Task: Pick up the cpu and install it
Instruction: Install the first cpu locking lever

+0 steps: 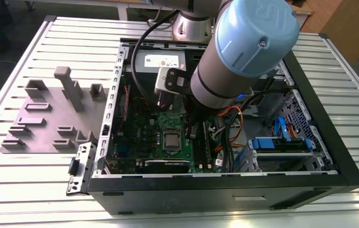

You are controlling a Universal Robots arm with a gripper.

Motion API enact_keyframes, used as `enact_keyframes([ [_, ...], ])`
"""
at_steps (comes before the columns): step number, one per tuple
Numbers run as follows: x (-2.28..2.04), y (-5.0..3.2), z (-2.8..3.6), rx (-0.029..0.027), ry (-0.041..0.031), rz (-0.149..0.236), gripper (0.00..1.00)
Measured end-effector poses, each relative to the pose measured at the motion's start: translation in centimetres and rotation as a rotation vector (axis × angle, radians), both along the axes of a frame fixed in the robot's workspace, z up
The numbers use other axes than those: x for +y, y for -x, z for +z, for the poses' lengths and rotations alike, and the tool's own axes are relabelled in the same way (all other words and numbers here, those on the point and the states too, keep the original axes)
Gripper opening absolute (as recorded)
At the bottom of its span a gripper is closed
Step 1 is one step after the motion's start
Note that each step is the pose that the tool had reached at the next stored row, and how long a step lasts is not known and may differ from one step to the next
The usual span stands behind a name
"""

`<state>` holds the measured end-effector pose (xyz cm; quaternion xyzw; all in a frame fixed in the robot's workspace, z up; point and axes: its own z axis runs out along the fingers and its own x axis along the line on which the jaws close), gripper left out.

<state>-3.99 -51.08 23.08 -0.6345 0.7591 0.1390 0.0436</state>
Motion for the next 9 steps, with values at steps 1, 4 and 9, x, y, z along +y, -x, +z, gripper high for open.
enact_keyframes([
  [1,0.00,0.00,0.00,0.0000,0.0123,0.000,0.11],
  [4,0.02,-0.01,0.00,0.0001,0.0390,0.000,0.11],
  [9,0.02,-0.01,-0.03,0.0001,0.0408,0.000,0.11],
])
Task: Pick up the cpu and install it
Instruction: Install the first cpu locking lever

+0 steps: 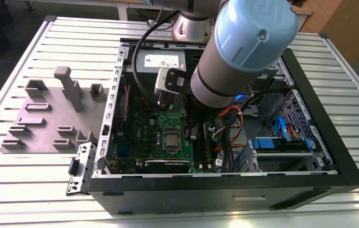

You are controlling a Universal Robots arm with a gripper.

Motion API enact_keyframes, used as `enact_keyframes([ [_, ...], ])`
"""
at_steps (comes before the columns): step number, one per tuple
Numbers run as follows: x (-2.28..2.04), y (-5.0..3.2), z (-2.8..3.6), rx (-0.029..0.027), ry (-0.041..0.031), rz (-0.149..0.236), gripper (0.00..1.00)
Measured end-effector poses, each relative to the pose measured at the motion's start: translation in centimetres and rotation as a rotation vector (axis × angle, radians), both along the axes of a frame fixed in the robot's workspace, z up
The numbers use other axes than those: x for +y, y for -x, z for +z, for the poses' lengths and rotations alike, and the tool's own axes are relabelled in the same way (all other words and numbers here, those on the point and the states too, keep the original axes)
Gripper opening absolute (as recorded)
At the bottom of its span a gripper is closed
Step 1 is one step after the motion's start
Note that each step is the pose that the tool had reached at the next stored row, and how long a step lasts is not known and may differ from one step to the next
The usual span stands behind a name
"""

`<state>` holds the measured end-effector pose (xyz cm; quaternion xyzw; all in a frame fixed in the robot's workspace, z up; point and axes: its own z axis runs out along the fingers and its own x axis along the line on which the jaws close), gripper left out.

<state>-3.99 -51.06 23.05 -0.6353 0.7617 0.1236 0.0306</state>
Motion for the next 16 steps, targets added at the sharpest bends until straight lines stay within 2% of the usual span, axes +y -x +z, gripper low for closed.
enact_keyframes([
  [10,0.00,0.00,-0.06,0.0000,0.0005,0.001,0.11],
  [12,0.00,-0.01,-0.06,-0.0001,0.0066,0.001,0.11],
  [16,0.00,0.00,-0.06,0.0000,0.0302,0.001,0.11],
])
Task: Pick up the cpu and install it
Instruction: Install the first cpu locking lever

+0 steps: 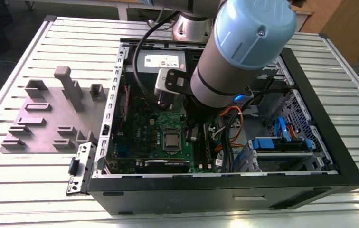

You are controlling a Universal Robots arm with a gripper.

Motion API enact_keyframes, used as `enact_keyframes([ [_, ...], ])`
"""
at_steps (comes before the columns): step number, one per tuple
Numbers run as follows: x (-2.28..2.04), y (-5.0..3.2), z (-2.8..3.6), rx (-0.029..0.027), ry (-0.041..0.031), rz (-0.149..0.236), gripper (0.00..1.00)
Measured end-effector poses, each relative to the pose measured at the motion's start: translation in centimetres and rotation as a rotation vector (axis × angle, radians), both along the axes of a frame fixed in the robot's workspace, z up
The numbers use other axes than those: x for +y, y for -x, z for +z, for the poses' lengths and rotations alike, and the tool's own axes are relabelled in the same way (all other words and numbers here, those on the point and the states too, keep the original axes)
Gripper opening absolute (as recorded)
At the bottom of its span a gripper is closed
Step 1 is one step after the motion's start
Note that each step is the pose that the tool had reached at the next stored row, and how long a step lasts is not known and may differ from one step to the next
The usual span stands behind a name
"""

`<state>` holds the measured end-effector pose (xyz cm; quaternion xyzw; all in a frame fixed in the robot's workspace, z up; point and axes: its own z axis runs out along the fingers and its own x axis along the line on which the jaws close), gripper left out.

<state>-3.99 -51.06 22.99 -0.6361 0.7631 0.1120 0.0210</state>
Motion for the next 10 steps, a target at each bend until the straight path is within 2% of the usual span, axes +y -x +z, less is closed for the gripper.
enact_keyframes([
  [2,0.00,0.00,-0.01,0.0000,0.0040,0.000,0.11],
  [7,0.00,0.00,-0.10,0.0000,0.0052,0.001,0.11],
  [10,-0.02,0.01,-0.22,0.0001,0.0089,0.005,0.11],
])
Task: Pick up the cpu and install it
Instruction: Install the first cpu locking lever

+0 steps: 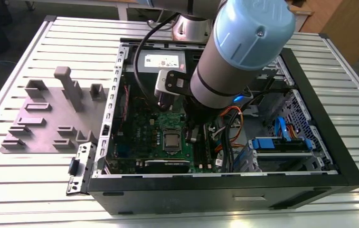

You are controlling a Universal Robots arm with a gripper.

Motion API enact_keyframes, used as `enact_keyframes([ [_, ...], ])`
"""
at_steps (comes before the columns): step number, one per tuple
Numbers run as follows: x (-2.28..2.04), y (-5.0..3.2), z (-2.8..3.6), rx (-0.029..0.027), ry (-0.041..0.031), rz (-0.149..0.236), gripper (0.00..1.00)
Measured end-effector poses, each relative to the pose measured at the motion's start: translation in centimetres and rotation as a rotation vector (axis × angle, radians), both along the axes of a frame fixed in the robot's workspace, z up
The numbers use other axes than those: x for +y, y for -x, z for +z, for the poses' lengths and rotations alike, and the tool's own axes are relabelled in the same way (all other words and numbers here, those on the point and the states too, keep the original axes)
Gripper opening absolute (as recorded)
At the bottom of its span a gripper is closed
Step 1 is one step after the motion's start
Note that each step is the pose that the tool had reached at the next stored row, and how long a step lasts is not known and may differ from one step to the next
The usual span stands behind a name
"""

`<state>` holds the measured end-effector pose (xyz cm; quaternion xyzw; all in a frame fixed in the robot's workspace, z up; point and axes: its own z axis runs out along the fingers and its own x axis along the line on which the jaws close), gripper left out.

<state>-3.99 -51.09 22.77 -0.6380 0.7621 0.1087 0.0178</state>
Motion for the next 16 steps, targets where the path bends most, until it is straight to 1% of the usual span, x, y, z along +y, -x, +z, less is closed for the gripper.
enact_keyframes([
  [4,-0.15,0.00,-0.05,-0.0001,0.0023,0.014,0.11],
  [6,-0.19,0.00,-0.04,0.0000,0.0046,0.021,0.11],
  [11,-0.26,0.00,-0.06,0.0000,0.0057,0.035,0.11],
  [16,-0.37,0.00,-0.10,-0.0006,0.0066,0.072,0.11],
])
